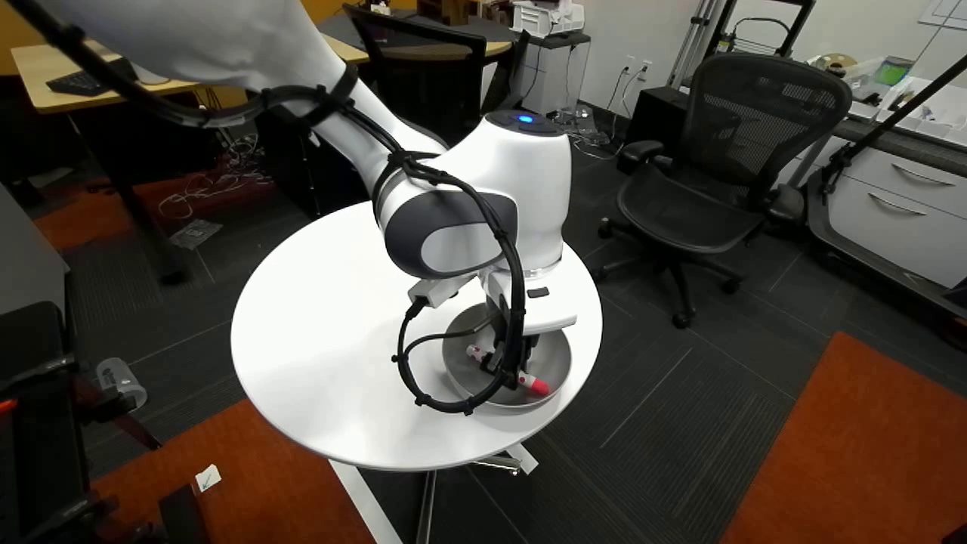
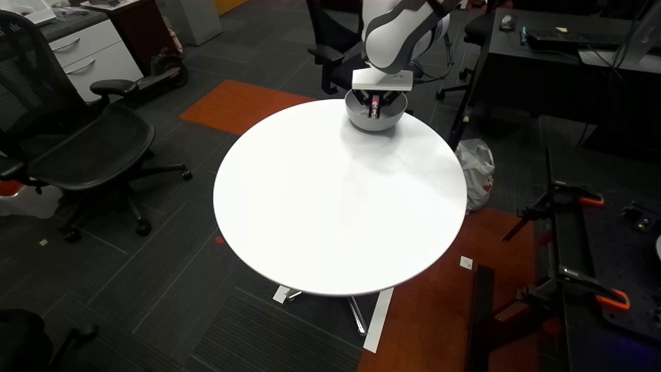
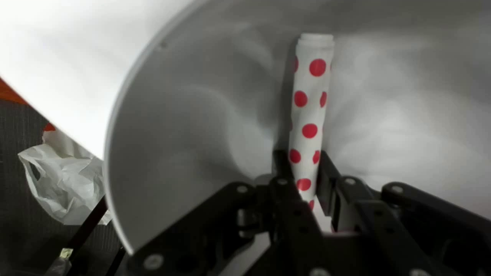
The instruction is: Pick the marker from the bowl and put it on the table
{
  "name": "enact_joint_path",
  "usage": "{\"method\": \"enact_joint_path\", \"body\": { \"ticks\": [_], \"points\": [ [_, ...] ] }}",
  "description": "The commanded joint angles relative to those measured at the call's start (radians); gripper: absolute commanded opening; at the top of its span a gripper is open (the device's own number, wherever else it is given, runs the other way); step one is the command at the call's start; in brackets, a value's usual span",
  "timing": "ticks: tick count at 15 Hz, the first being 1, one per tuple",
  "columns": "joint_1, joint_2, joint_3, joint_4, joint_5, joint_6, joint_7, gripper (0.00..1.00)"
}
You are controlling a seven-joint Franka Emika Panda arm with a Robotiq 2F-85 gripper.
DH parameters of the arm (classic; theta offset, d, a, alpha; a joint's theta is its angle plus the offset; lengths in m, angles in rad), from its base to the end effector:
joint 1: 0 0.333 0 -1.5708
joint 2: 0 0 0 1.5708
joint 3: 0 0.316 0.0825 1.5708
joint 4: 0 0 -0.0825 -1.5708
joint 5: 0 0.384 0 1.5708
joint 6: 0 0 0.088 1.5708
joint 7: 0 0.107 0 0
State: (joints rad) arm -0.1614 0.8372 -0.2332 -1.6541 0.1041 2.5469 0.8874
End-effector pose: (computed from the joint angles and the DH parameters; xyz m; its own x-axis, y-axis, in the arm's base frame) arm 0.6390 -0.2483 0.1381 0.2802 -0.9505 0.1341 -0.9594 -0.2820 0.0057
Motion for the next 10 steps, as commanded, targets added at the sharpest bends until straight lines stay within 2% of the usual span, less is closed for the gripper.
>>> {"method": "enact_joint_path", "body": {
  "ticks": [1,5,10],
  "points": [
    [0.012,-0.05,-0.022,-0.024,0.017,-0.01,-0.018,0.05],
    [0.037,-0.169,-0.041,-0.112,0.006,0.031,-0.014,0.05],
    [0.072,-0.367,-0.025,-0.267,-0.006,0.09,-0.037,0.05]
  ]
}}
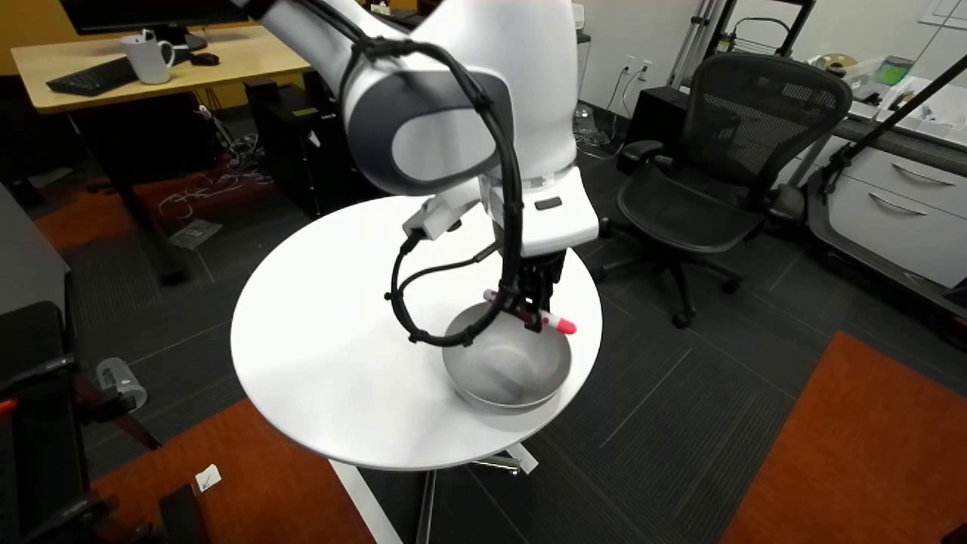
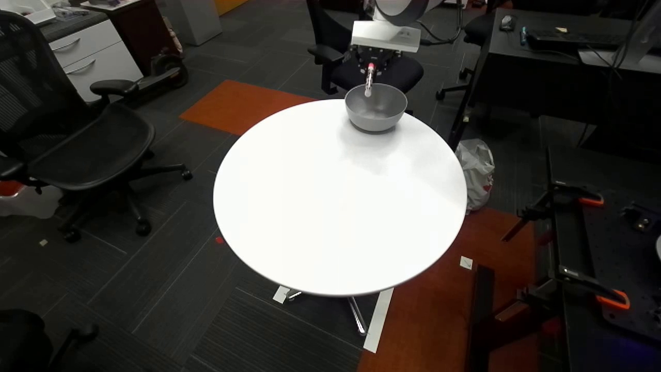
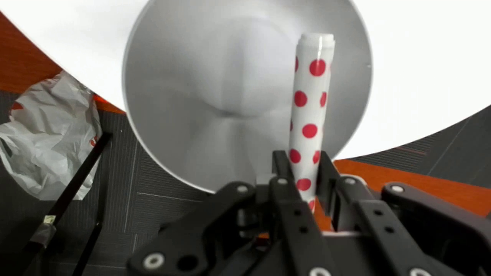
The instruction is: Pick the marker from the bowl and put it on the table
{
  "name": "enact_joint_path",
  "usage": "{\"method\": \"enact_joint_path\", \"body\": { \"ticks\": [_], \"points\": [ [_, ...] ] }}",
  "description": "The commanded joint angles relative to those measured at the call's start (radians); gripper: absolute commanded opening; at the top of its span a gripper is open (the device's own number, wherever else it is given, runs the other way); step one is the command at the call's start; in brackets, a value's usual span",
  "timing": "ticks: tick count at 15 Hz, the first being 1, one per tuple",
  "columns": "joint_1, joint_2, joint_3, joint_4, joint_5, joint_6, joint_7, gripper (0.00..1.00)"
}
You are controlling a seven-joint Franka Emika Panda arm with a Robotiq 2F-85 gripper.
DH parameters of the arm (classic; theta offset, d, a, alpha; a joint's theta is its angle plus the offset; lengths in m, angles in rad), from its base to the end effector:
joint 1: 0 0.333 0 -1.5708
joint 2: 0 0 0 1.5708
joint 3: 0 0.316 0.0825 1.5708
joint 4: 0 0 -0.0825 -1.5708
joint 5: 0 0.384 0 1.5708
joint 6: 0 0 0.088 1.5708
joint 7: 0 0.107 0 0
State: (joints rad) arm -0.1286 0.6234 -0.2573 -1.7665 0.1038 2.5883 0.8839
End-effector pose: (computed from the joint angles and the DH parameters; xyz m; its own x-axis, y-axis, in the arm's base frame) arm 0.6387 -0.2419 0.2417 0.2605 -0.9448 0.1988 -0.9500 -0.2875 -0.1216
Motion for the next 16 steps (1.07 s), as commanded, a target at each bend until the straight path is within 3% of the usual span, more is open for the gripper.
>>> {"method": "enact_joint_path", "body": {
  "ticks": [1,9,13,16],
  "points": [
    [0.054,-0.191,0.005,-0.187,-0.012,0.056,-0.041,0.05],
    [0.187,-0.368,0.112,-0.336,-0.087,0.084,-0.122,0.05],
    [0.216,-0.362,0.19,-0.354,-0.076,0.129,-0.224,0.05],
    [0.21,-0.289,0.231,-0.338,-0.04,0.194,-0.322,0.05]
  ]
}}
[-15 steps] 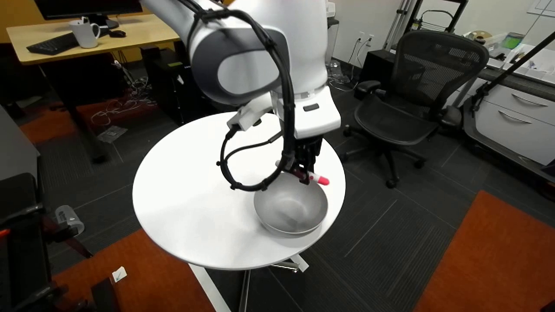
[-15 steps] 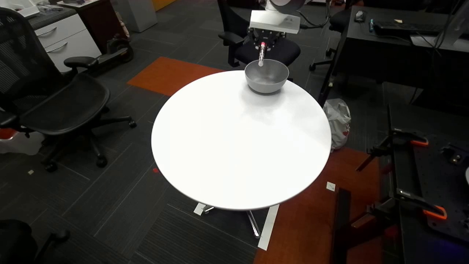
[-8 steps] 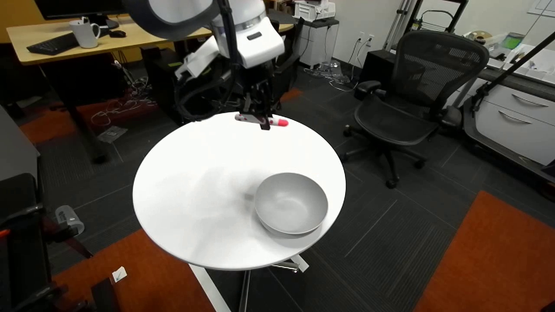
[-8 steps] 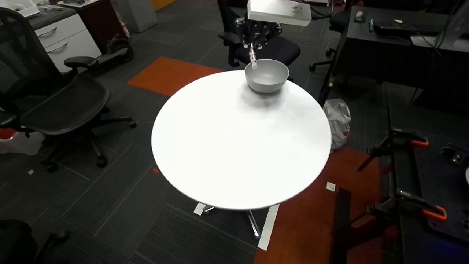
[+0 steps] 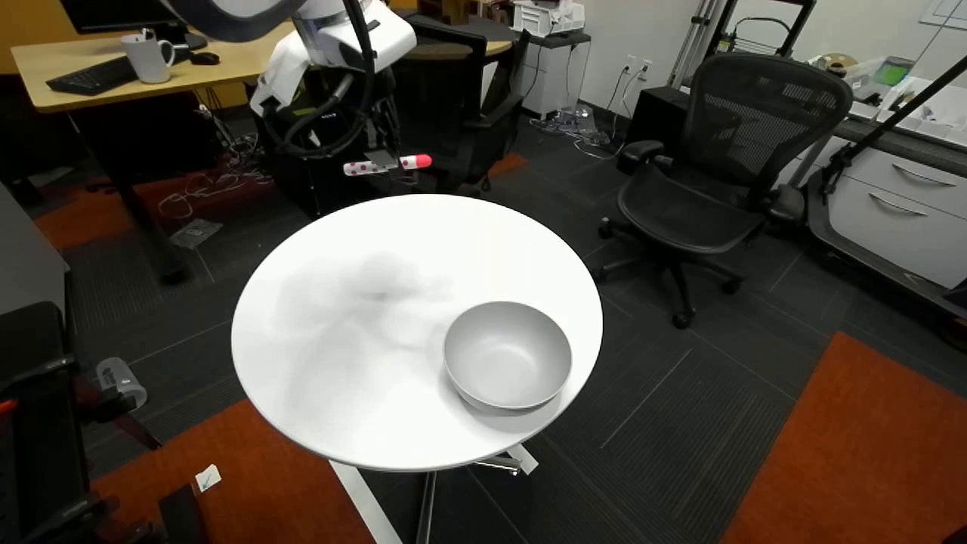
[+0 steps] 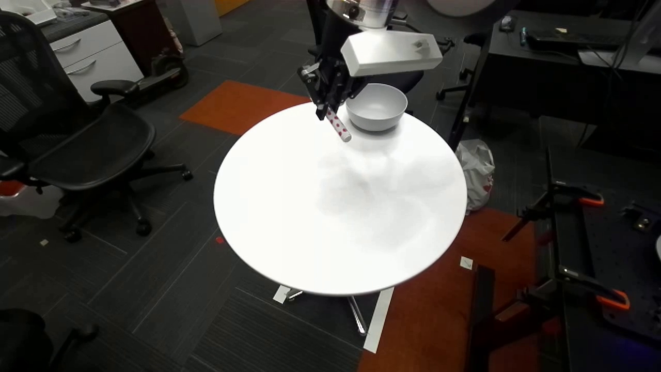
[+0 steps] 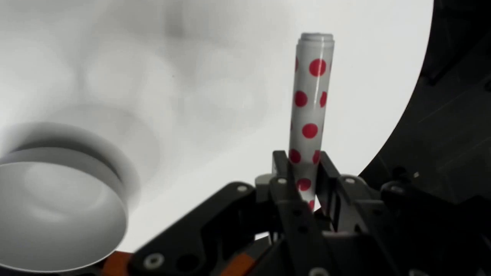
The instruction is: Pick the marker from the bowl and put it on the table
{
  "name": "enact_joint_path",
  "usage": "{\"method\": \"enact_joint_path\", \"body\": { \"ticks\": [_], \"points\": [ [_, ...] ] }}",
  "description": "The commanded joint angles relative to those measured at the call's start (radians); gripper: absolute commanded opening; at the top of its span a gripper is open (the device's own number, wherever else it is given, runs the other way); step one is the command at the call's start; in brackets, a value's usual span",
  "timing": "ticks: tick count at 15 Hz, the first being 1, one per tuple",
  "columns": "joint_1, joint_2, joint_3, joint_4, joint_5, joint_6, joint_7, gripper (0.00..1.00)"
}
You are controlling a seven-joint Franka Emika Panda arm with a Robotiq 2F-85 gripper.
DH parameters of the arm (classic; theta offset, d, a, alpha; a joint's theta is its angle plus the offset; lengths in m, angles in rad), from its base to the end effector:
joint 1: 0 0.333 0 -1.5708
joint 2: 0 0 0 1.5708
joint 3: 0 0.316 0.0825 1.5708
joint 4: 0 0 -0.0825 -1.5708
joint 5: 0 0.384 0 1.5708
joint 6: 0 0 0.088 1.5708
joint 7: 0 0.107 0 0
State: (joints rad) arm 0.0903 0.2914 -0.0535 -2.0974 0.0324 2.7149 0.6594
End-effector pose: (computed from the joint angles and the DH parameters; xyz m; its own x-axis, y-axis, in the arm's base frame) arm 0.6098 0.0224 0.3152 0.7580 -0.6027 0.2494 -0.5680 -0.7979 -0.2019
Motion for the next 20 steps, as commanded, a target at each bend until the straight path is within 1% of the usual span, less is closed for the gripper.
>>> {"method": "enact_joint_path", "body": {
  "ticks": [1,2,4,6,10,13,14,15,20],
  "points": [
    [-0.013,0.064,0.037,-0.001,0.041,0.076,-0.133,0.05],
    [-0.02,0.1,0.05,0.013,0.062,0.085,-0.173,0.05],
    [-0.007,0.148,0.055,0.025,0.072,0.096,-0.228,0.05],
    [-0.002,0.189,0.058,0.035,0.064,0.103,-0.274,0.05],
    [-0.005,0.247,0.059,0.064,0.066,0.104,-0.325,0.05],
    [-0.007,0.269,0.055,0.083,0.069,0.106,-0.336,0.05],
    [-0.002,0.273,0.045,0.088,0.065,0.101,-0.329,0.45],
    [-0.005,0.277,0.045,0.093,0.066,0.1,-0.332,0.46],
    [-0.007,0.286,0.029,0.116,0.063,0.09,-0.329,0.81]
  ]
}}
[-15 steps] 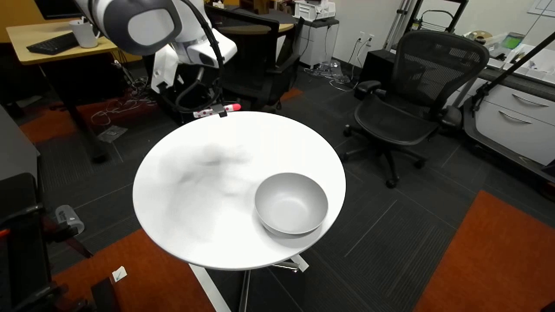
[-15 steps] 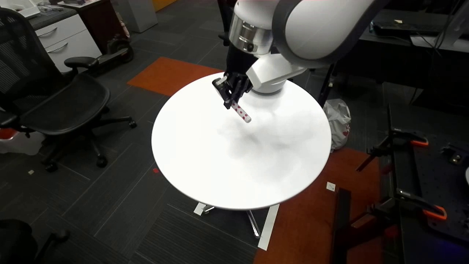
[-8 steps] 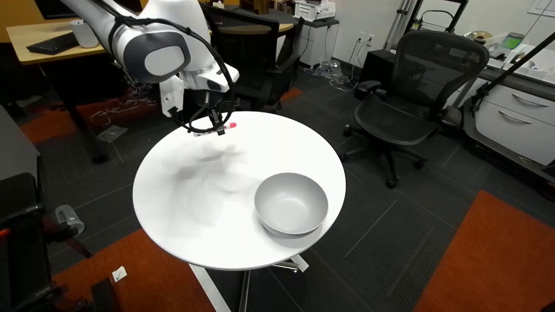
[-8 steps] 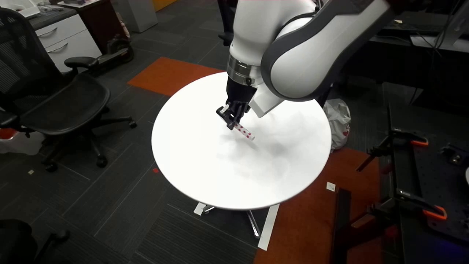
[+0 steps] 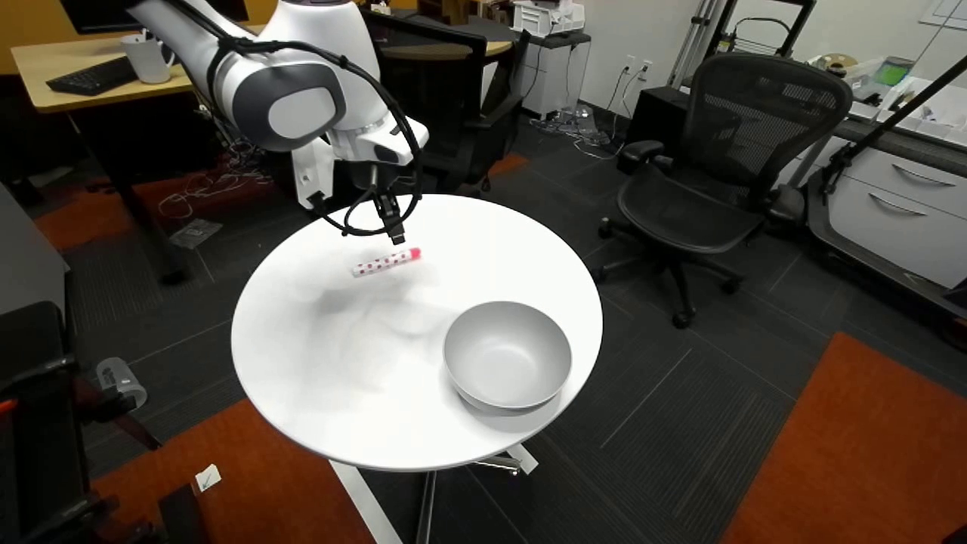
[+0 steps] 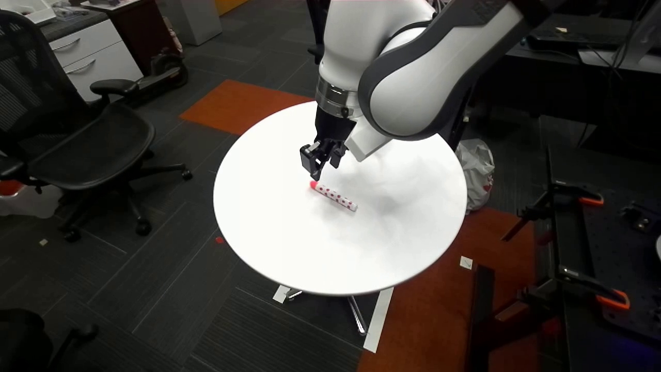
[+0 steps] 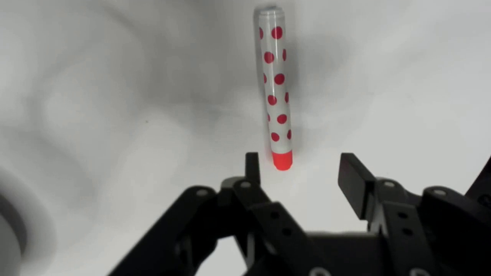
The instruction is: Pick the marker from the bowl and put it on the table
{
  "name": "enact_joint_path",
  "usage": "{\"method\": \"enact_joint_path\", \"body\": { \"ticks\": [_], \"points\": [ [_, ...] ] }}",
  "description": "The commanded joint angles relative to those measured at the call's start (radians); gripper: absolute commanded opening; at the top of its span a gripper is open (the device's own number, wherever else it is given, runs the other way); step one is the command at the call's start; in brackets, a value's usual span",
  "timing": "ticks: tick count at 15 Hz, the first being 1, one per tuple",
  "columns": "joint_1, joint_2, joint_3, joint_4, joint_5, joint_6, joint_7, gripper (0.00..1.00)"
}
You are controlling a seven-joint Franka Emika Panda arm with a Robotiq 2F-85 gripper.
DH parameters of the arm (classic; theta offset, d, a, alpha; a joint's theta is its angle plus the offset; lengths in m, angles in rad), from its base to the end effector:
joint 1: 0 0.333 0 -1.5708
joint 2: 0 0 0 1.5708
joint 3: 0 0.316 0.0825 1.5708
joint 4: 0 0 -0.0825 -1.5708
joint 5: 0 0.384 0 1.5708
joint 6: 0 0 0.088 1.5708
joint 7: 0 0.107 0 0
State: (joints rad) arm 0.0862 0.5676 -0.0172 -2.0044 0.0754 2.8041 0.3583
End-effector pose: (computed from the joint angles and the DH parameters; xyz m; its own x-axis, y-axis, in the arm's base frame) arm 0.6249 0.0400 0.1923 0.9144 -0.3498 0.2037 -0.3337 -0.9363 -0.1098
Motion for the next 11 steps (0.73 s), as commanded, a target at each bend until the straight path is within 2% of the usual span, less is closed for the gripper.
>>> {"method": "enact_joint_path", "body": {
  "ticks": [1,3,11],
  "points": [
    [-0.005,0.01,-0.01,0.026,0.021,0.0,-0.028,0.9],
    [-0.01,0.012,-0.011,0.032,0.023,-0.001,-0.03,1.0],
    [-0.009,0.011,-0.022,0.026,0.019,-0.003,-0.014,1.0]
  ]
}}
